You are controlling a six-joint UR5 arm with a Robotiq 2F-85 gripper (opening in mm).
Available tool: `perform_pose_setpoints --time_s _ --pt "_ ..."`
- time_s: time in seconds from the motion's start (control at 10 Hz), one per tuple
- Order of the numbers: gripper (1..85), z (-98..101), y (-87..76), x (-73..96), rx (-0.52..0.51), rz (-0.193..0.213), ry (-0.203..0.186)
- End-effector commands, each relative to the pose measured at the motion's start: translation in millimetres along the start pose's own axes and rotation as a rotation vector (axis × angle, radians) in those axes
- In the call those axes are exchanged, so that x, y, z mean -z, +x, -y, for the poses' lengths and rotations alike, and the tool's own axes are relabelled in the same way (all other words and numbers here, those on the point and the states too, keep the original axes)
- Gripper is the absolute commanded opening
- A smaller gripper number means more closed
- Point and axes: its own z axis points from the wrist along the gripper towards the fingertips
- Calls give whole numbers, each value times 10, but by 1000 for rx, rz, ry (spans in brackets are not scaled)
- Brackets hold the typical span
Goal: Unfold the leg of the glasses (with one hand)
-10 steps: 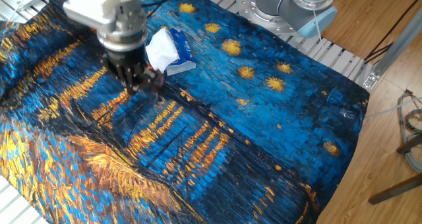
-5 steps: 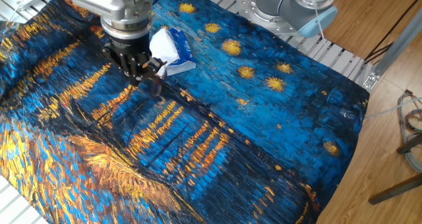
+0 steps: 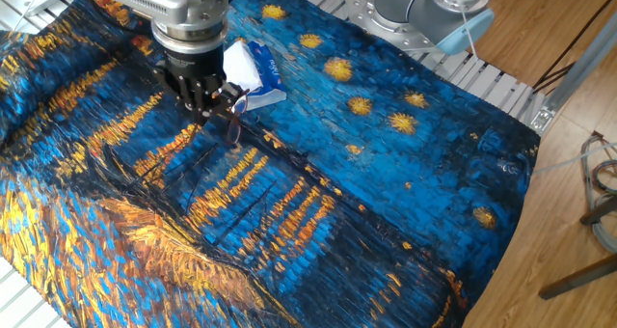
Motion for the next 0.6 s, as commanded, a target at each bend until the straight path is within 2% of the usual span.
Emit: perform_pose_setpoints --time_s 0.0,0.1,0.2,0.4,0.5 --pt "10 10 -200 -48 33 49 6" --pt "10 22 -283 -58 51 76 11" --pt "10 -24 -346 -44 49 102 -5" --pt "10 -2 -512 -16 64 168 7" --pt "10 18 -566 -29 79 184 14"
